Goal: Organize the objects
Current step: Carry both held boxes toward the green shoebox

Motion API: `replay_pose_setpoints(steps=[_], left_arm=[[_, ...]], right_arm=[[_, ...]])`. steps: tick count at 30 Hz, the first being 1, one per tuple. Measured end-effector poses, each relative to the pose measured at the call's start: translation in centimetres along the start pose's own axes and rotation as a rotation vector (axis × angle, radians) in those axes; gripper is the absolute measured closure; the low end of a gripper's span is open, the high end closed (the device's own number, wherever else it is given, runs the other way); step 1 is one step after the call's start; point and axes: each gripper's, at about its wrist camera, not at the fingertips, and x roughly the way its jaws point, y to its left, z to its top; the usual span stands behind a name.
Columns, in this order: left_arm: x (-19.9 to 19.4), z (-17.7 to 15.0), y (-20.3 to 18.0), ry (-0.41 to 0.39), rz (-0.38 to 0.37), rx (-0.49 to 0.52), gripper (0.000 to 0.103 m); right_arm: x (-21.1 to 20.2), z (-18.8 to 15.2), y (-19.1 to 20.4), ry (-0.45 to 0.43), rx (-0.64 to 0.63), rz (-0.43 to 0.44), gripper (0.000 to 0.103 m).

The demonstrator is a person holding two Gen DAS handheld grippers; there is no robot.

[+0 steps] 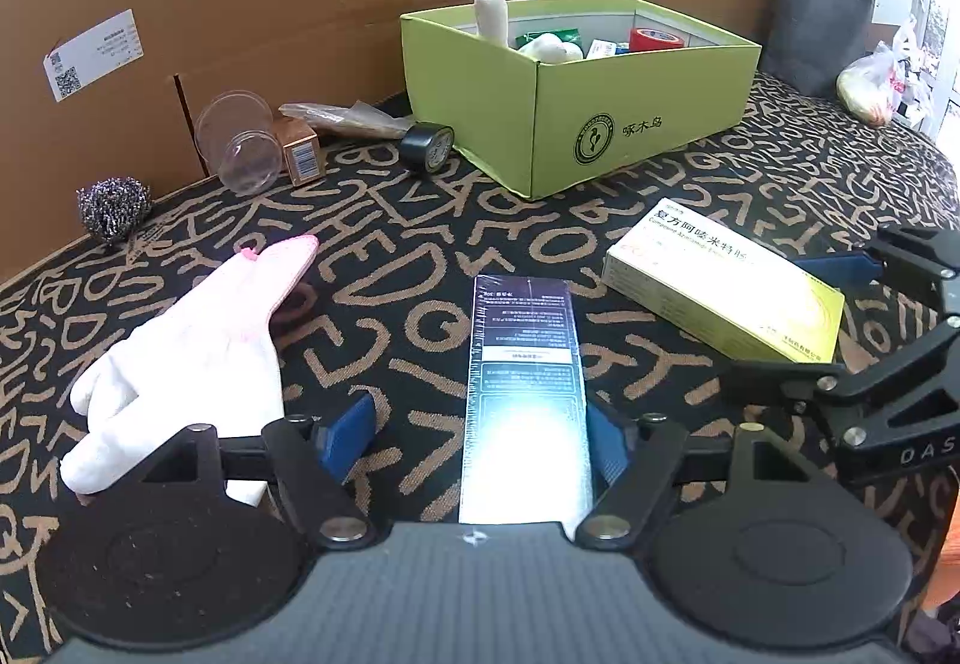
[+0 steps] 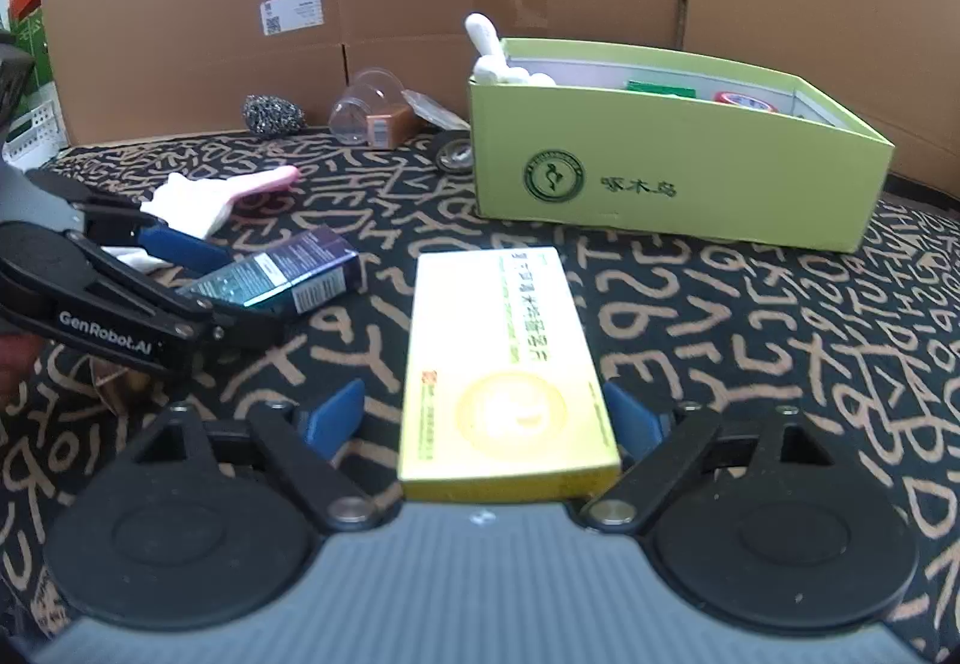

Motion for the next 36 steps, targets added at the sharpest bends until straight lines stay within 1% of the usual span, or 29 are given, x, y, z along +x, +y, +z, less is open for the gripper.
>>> replay_pose_setpoints(steps=[1,2,3,4,5,8,9,10,12,14,15,16,17,18,20,22,25,28,31,33,36], left_arm=[[0.0,0.0,-0.2,-0.002,-0.005,0.009,0.029],[-0.1,-0.1,-0.5,-0.004,-0.020,0.022,0.034],[-0.2,-0.1,-0.7,-0.008,-0.040,0.033,0.048],[-0.3,0.0,-1.0,-0.006,-0.062,0.046,0.061],[-0.4,0.1,-1.3,-0.003,-0.068,0.059,0.062],[-0.1,0.1,-2.2,-0.016,-0.054,0.096,0.061],[0.0,0.1,-2.4,-0.021,-0.046,0.100,0.055],[0.1,0.1,-2.5,-0.029,-0.036,0.100,0.052],[0.2,0.2,-2.5,-0.031,-0.037,0.093,0.052],[0.2,0.2,-2.2,-0.028,-0.043,0.072,0.052],[0.2,0.2,-2.1,-0.028,-0.047,0.067,0.052],[0.2,0.2,-2.1,-0.026,-0.049,0.067,0.055],[0.1,0.2,-2.1,-0.023,-0.058,0.069,0.058],[0.0,0.1,-2.2,-0.019,-0.063,0.070,0.062],[-0.3,0.1,-2.5,-0.012,-0.054,0.074,0.062],[-0.5,0.1,-2.6,0.002,-0.062,0.066,0.062],[-1.4,0.8,-2.4,0.016,-0.139,0.010,0.062],[-2.8,2.4,-2.8,-0.029,-0.169,0.000,0.062],[-4.1,4.8,-3.2,-0.096,-0.188,-0.017,0.062],[-4.5,6.6,-3.2,-0.140,-0.187,-0.034,0.062],[-4.6,9.5,-3.4,-0.195,-0.174,-0.063,0.062]], right_arm=[[0.2,0.0,0.0,0.002,-0.002,-0.002,0.013],[0.3,0.0,0.1,0.006,-0.009,-0.006,0.017],[0.5,-0.1,0.1,0.015,-0.019,-0.010,0.032],[0.4,-0.2,0.0,0.013,-0.021,-0.005,0.036],[0.3,-0.2,-0.1,0.017,-0.012,0.007,0.036],[-0.1,-0.1,-0.1,0.032,-0.030,0.013,0.036],[0.0,-0.1,-0.1,0.034,-0.033,0.015,0.036],[0.1,0.1,-0.1,0.034,-0.034,0.016,0.034],[0.5,0.4,0.0,0.032,-0.035,0.010,0.023],[0.9,0.7,0.1,0.028,-0.042,0.003,0.017],[1.2,0.8,0.2,0.027,-0.045,-0.002,0.017],[1.4,0.8,0.2,0.026,-0.049,-0.002,0.017],[1.6,0.7,0.2,0.023,-0.040,-0.005,0.021],[1.7,0.5,0.1,0.014,-0.026,0.010,0.030],[1.4,0.4,-0.1,0.001,-0.010,0.008,0.038],[1.0,0.2,-0.3,-0.002,0.004,0.019,0.038],[0.0,0.0,-0.9,-0.008,0.035,0.047,0.038],[-1.7,0.4,-1.8,-0.039,0.070,0.070,0.038],[-3.4,1.8,-2.8,-0.089,0.070,0.067,0.038],[-4.3,3.0,-3.4,-0.131,0.061,0.059,0.038],[-5.1,4.8,-4.2,-0.181,0.034,0.024,0.038]])
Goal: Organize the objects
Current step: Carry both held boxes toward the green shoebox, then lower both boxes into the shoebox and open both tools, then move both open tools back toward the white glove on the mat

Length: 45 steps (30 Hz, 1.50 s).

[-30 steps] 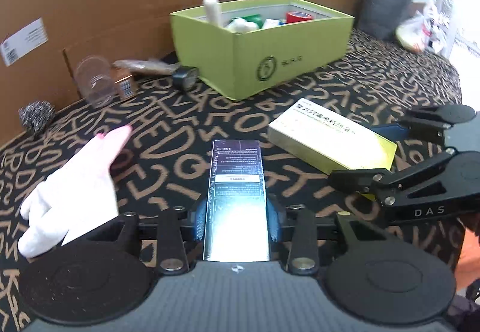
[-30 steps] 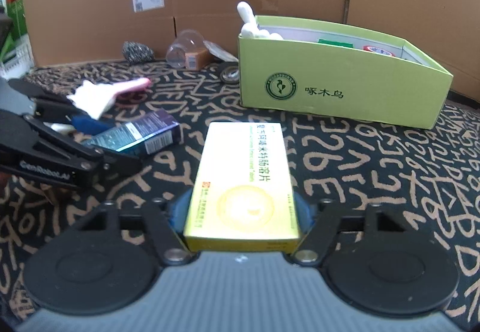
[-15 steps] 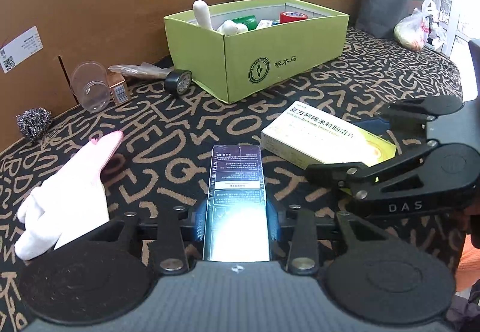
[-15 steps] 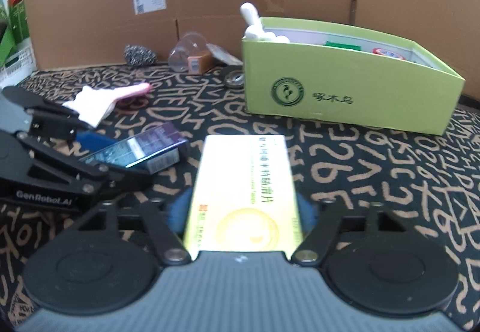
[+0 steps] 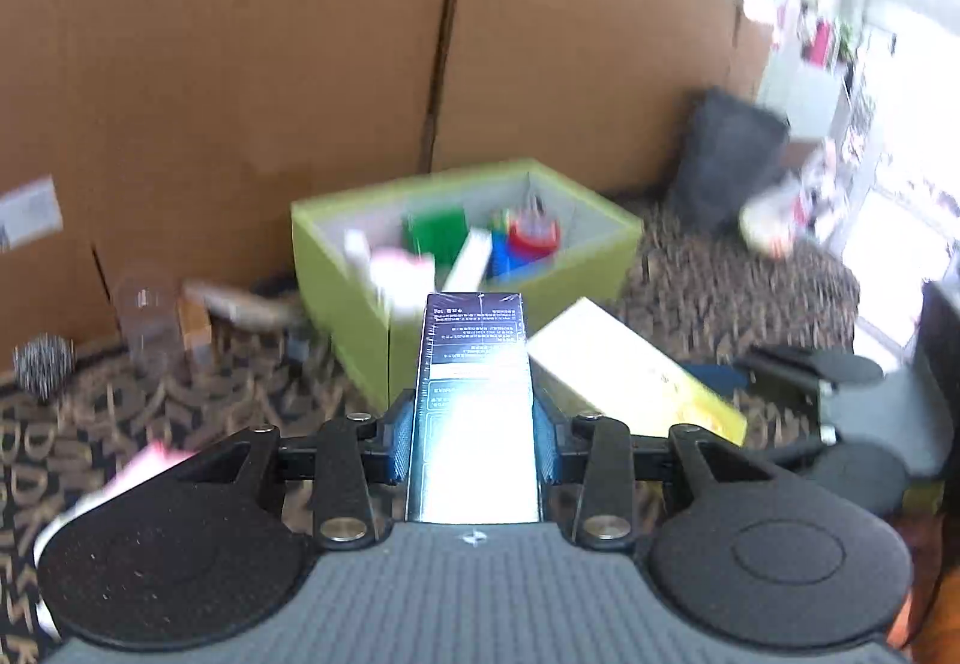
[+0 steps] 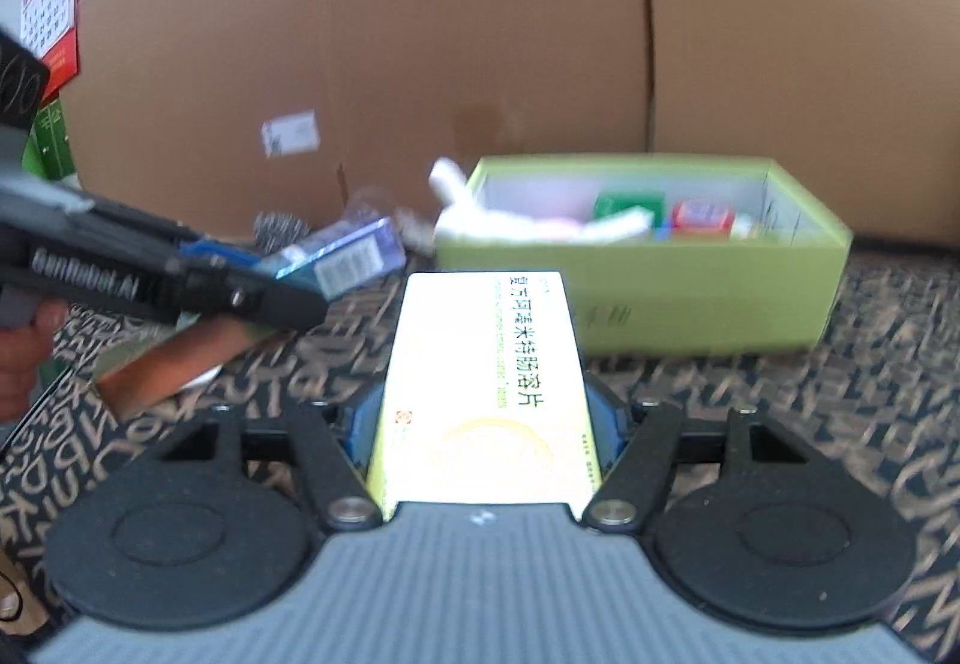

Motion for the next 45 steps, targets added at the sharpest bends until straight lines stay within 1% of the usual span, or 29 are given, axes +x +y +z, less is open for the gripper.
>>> replay_pose_setpoints(steps=[3,5,7,10,13,15,17,19,21,22,23,24,25,26,27,29,30,31,33,34,35,37,38,41,43,44,45], left_arm=[[1.0,2.7,-0.3,-0.048,0.009,-0.023,0.062],[2.0,4.5,-0.4,-0.074,0.023,-0.058,0.062],[2.9,6.2,-0.2,-0.104,0.040,-0.089,0.062],[4.7,8.2,-0.3,-0.134,0.064,-0.127,0.062],[6.7,9.3,-0.5,-0.165,0.149,-0.133,0.062],[8.4,9.7,0.0,-0.155,0.175,-0.162,0.062],[10.2,9.9,1.0,-0.137,0.167,-0.203,0.062],[11.8,9.9,1.5,-0.122,0.185,-0.217,0.062],[13.5,9.7,1.7,-0.109,0.209,-0.207,0.062],[14.2,9.4,1.9,-0.103,0.217,-0.207,0.062],[14.7,9.0,2.2,-0.106,0.217,-0.208,0.054],[14.8,8.6,2.5,-0.113,0.204,-0.211,0.044],[14.6,8.2,2.8,-0.113,0.202,-0.227,0.026],[14.1,7.7,3.2,-0.129,0.205,-0.252,0.022],[13.5,7.2,3.5,-0.153,0.202,-0.271,0.022],[12.7,6.5,4.0,-0.162,0.194,-0.285,0.022],[12.4,6.2,4.2,-0.159,0.198,-0.297,0.022],[12.2,5.8,4.3,-0.155,0.198,-0.311,0.022],[11.6,5.1,4.5,-0.141,0.193,-0.331,0.022],[11.2,4.7,4.4,-0.133,0.192,-0.337,0.022],[10.9,4.3,4.3,-0.130,0.191,-0.335,0.021],[9.9,3.6,3.9,-0.131,0.197,-0.314,0.021],[9.4,3.3,3.8,-0.133,0.205,-0.301,0.021],[7.7,2.3,4.1,-0.136,0.227,-0.270,0.018],[6.8,1.6,4.3,-0.139,0.234,-0.261,0.013],[6.3,1.2,4.5,-0.139,0.240,-0.261,0.011],[5.8,0.8,4.6,-0.134,0.245,-0.258,0.007]], right_arm=[[0.3,1.9,-0.8,-0.038,-0.013,-0.020,0.038],[0.9,3.0,-1.5,-0.061,-0.015,-0.035,0.038],[1.9,4.2,-2.4,-0.083,-0.003,-0.054,0.038],[4.4,6.1,-4.0,-0.108,0.026,-0.111,0.038],[7.4,7.4,-5.1,-0.120,0.018,-0.179,0.038],[9.5,8.2,-5.8,-0.121,0.030,-0.203,0.038],[11.2,8.5,-6.5,-0.121,0.036,-0.209,0.038],[12.9,8.6,-6.9,-0.112,0.026,-0.221,0.038],[14.7,8.3,-7.3,-0.092,0.014,-0.202,0.037],[15.6,8.1,-7.4,-0.067,-0.005,-0.183,0.037],[16.2,7.8,-7.4,-0.035,-0.037,-0.171,0.028],[16.5,7.5,-7.2,-0.014,-0.068,-0.182,0.016],[16.1,7.0,-7.0,-0.021,-0.096,-0.207,0.013],[15.4,6.5,-6.8,-0.053,-0.120,-0.227,0.009],[14.4,6.1,-6.8,-0.081,-0.128,-0.233,0.004],[12.8,5.3,-6.9,-0.113,-0.111,-0.219,0.004],[12.3,5.1,-7.0,-0.115,-0.095,-0.200,0.004],[12.1,4.9,-7.1,-0.110,-0.082,-0.186,0.006],[12.1,4.7,-7.2,-0.096,-0.068,-0.157,0.024],[12.2,4.6,-7.3,-0.095,-0.058,-0.139,0.026],[12.4,4.6,-7.2,-0.092,-0.045,-0.119,0.030],[13.2,4.7,-6.4,-0.060,-0.027,-0.074,0.043],[13.9,4.7,-6.3,-0.042,-0.027,-0.062,0.052],[13.9,4.5,-5.3,-0.041,0.002,-0.066,0.052],[13.2,4.5,-5.2,-0.054,0.009,-0.076,0.046],[12.7,4.5,-5.0,-0.053,0.009,-0.084,0.038],[12.2,4.4,-4.7,-0.059,0.009,-0.086,0.025]])
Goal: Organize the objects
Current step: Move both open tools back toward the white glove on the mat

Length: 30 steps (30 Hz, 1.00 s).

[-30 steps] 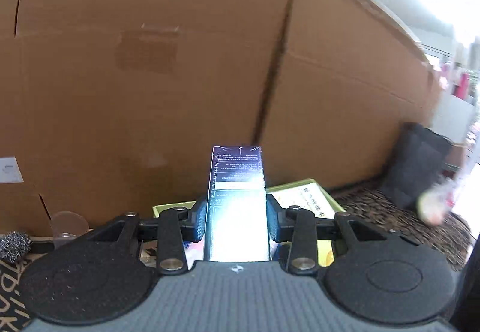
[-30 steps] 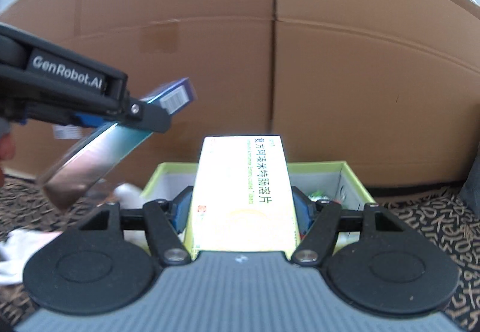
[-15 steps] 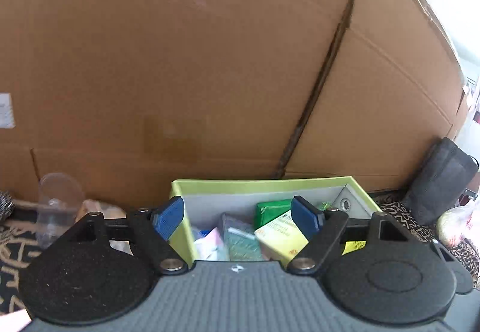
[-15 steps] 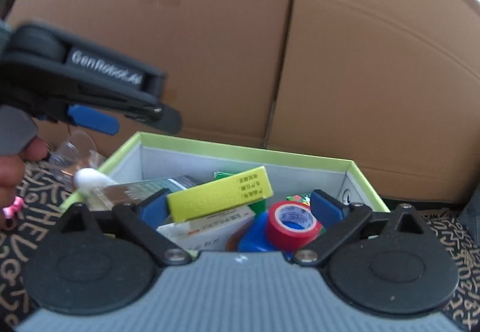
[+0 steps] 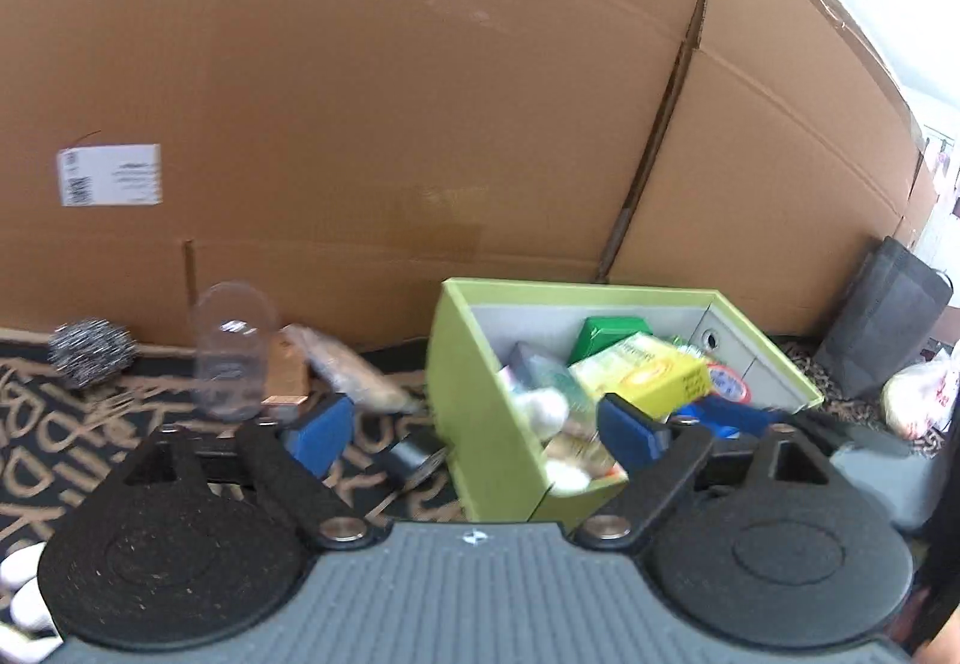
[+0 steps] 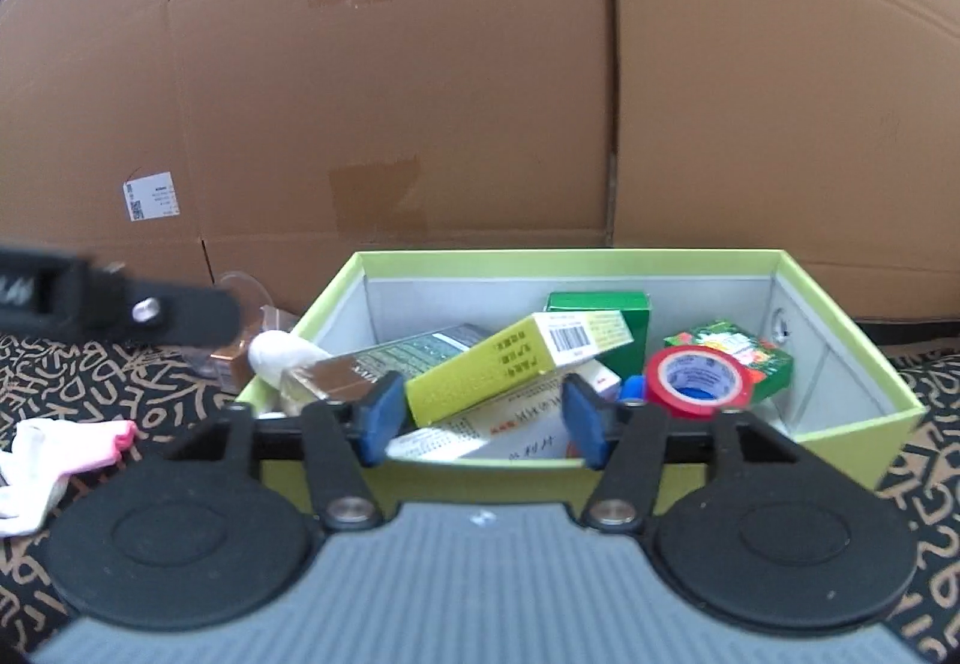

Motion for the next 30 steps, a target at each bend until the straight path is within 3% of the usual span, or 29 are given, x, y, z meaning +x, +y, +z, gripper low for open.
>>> replay_pose_setpoints(steps=[1,2,3,10,17,25,30], left_arm=[[-0.4,-0.3,0.3,0.006,0.004,0.004,0.005],[-0.6,-0.5,0.6,0.014,0.007,0.005,0.005],[-1.1,-0.9,0.9,0.021,0.011,0.002,0.005],[-3.0,-3.4,2.0,0.120,0.124,0.031,0.005],[-5.9,-5.4,3.6,0.136,0.261,0.047,0.005],[-7.2,-6.5,6.0,0.160,0.304,0.008,0.005],[-8.1,-7.2,8.3,0.155,0.295,-0.026,0.005]], right_arm=[[-0.5,0.2,0.3,-0.021,0.000,-0.005,0.017],[-1.5,0.0,0.7,-0.051,-0.005,-0.015,0.002],[-2.6,-0.4,1.2,-0.075,-0.014,-0.025,0.000],[-7.0,-1.8,4.3,-0.071,-0.048,-0.001,0.000],[-8.1,-4.8,7.2,0.021,0.002,0.060,0.000],[-7.7,-5.9,10.7,0.102,-0.015,0.114,0.000],[-7.4,-6.0,12.6,0.126,-0.044,0.143,0.000]])
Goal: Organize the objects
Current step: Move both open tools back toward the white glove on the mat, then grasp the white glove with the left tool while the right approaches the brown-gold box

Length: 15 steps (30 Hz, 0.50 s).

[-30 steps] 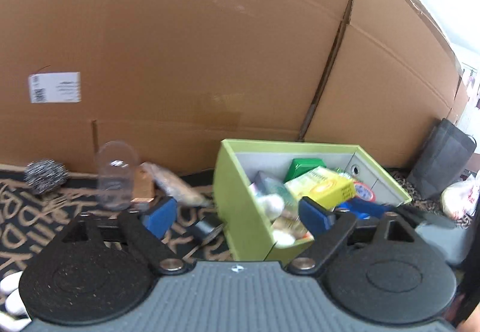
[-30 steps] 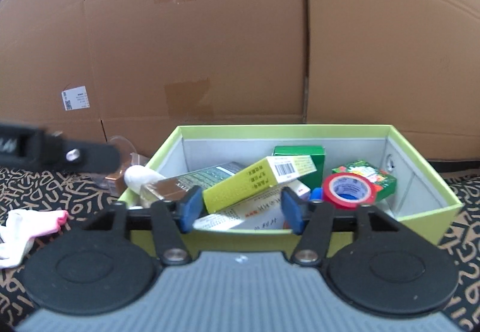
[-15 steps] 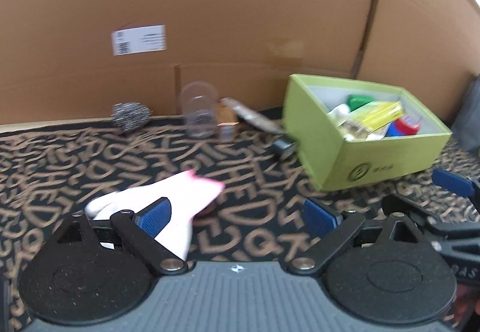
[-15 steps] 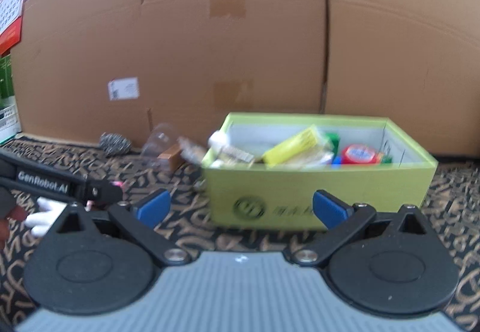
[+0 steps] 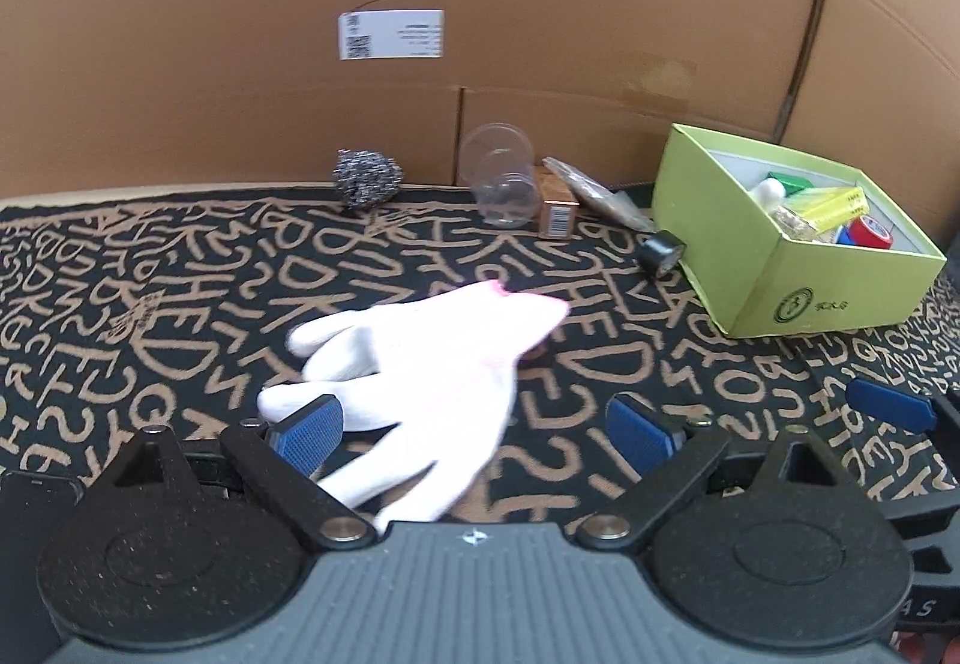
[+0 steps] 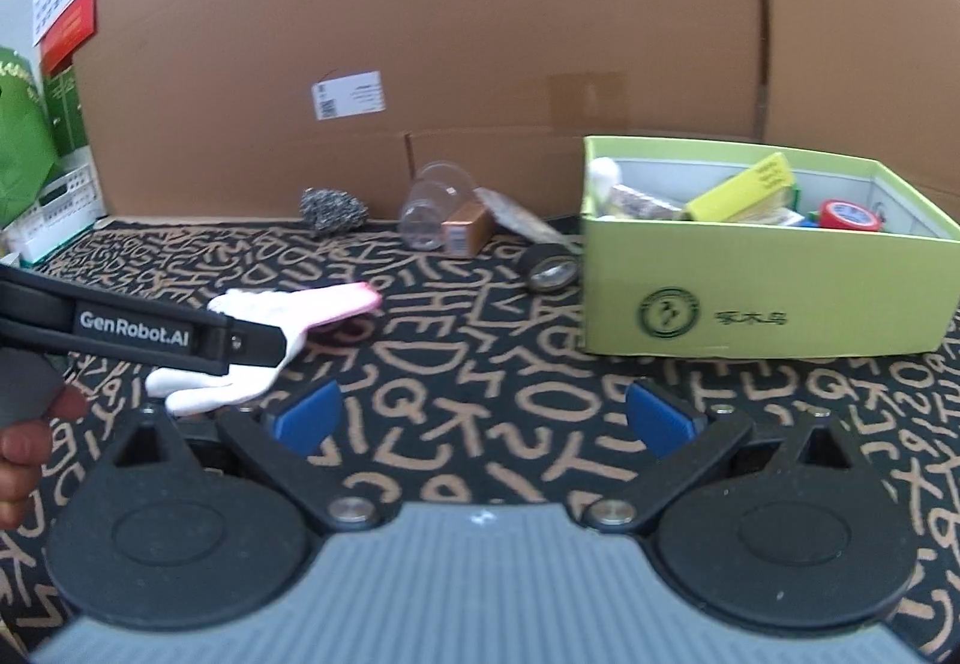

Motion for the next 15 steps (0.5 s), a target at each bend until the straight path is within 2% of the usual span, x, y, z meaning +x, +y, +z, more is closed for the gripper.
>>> replay_pose_setpoints(steps=[4,7,11,13,15], left_arm=[[0.7,-0.7,2.6,0.024,0.023,-0.055,0.005],[1.8,-0.9,3.4,0.044,-0.001,-0.068,0.005],[3.6,-0.4,2.3,0.054,-0.027,-0.008,0.005],[5.0,-0.2,1.9,0.066,-0.016,0.023,0.005],[5.5,-0.3,1.3,0.031,0.002,0.086,0.015]], right_arm=[[0.9,-0.3,0.9,0.029,-0.031,0.013,0.000],[1.8,-0.5,1.2,0.058,-0.026,0.021,0.000],[2.3,-0.6,1.8,0.079,-0.029,0.024,0.000],[2.3,-0.7,2.0,0.081,-0.040,0.021,0.000],[2.4,-0.6,2.1,0.082,-0.041,0.018,0.000]])
